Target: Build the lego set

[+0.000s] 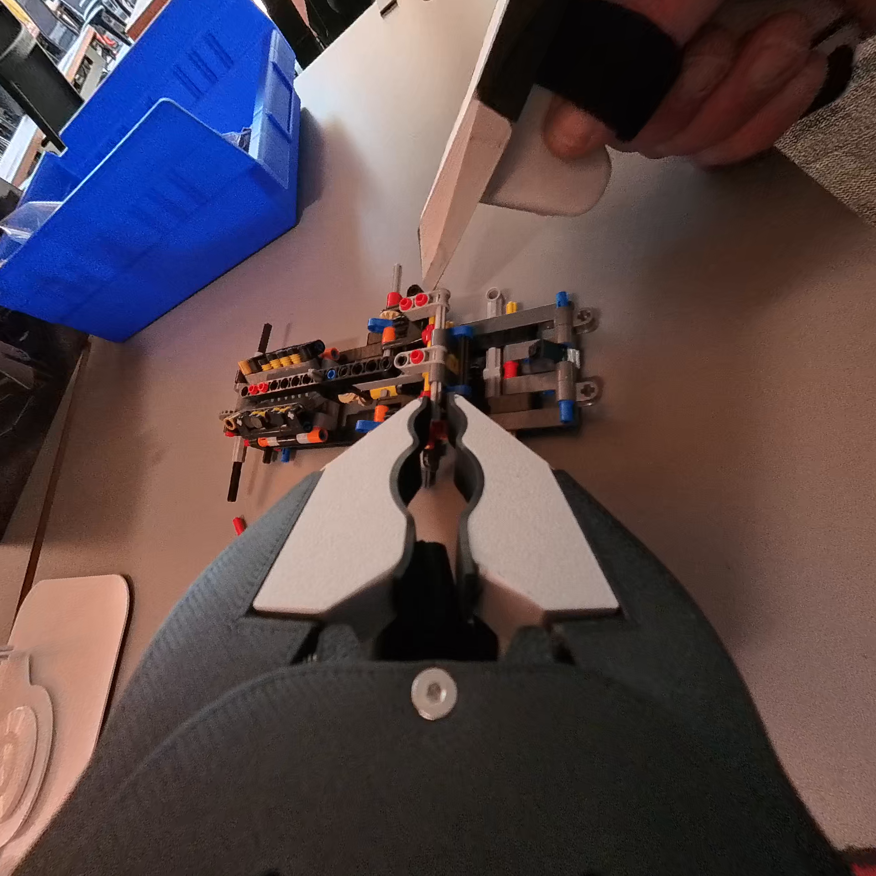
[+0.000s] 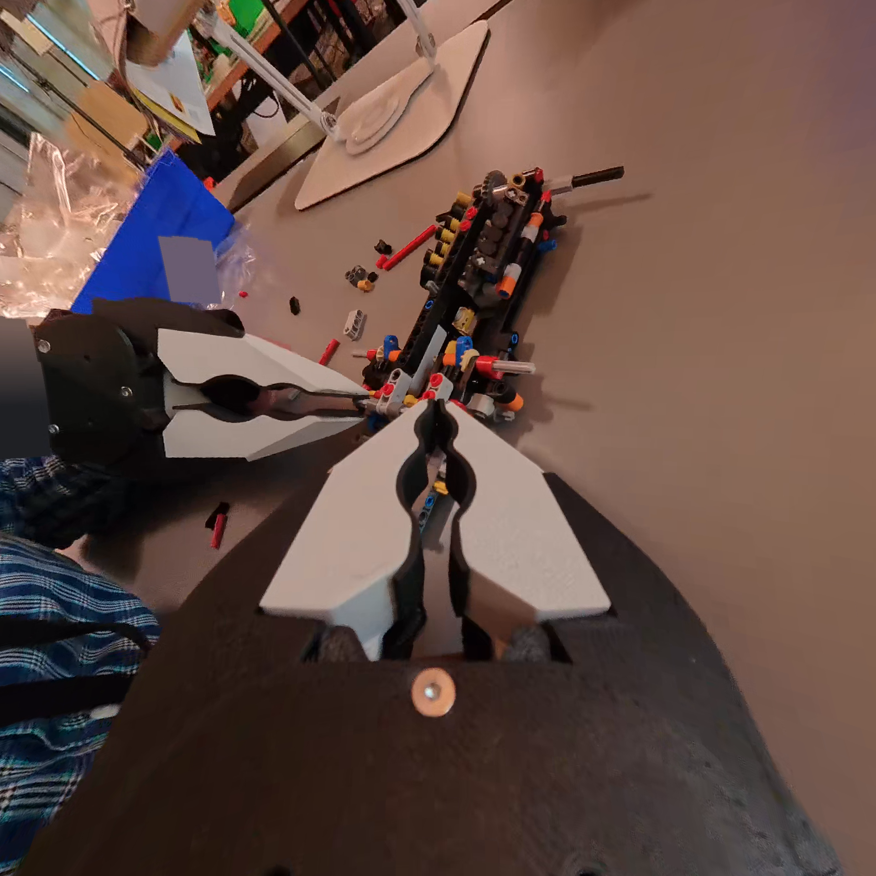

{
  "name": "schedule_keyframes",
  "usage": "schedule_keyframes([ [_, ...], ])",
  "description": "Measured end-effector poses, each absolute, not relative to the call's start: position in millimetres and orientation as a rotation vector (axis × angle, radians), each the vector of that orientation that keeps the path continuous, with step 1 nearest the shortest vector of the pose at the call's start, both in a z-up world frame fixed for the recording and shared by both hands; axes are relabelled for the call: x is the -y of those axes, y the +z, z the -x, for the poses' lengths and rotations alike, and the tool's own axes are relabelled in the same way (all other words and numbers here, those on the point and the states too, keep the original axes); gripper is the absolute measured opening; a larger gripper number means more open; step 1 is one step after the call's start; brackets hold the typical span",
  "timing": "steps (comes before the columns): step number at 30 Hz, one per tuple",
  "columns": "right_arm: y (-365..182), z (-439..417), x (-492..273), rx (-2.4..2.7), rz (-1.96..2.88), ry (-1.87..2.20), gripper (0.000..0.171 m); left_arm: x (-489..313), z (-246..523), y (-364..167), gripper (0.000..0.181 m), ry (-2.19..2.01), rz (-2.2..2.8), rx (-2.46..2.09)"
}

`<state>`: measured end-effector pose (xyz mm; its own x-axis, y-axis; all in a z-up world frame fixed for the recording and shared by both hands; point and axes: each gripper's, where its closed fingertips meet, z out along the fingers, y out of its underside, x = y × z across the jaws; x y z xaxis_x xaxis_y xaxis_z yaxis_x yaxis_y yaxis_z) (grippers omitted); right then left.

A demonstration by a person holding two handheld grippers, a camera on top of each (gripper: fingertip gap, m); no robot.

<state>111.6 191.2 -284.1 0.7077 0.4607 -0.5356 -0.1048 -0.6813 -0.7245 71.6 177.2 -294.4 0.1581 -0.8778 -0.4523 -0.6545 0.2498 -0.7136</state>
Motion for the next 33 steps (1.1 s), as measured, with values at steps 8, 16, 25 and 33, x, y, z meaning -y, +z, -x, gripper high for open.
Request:
schedule_keyframes([
  [8, -285.3, -108.2, -188.7, 0.288, 2.145, 0.962, 0.0, -177.4, -71.8, -294.5, 0.004, -0.287, 1.48, -1.561],
  [16, -284.7, -106.8, -189.1, 0.324, 2.129, 0.901, 0.0, -176.6, -71.8, -294.8, 0.004, -0.266, 1.478, -1.558],
  [25, -285.5, -99.3, -185.7, 0.413, 2.115, 0.801, 0.0, -174.3, -75.3, -294.8, 0.004, -0.247, 1.469, -1.555],
  [33, -273.7, -106.2, -183.5, 0.391, 2.048, 0.881, 0.0, -172.6, -74.2, -290.9, 0.005, -0.296, 1.461, -1.574],
])
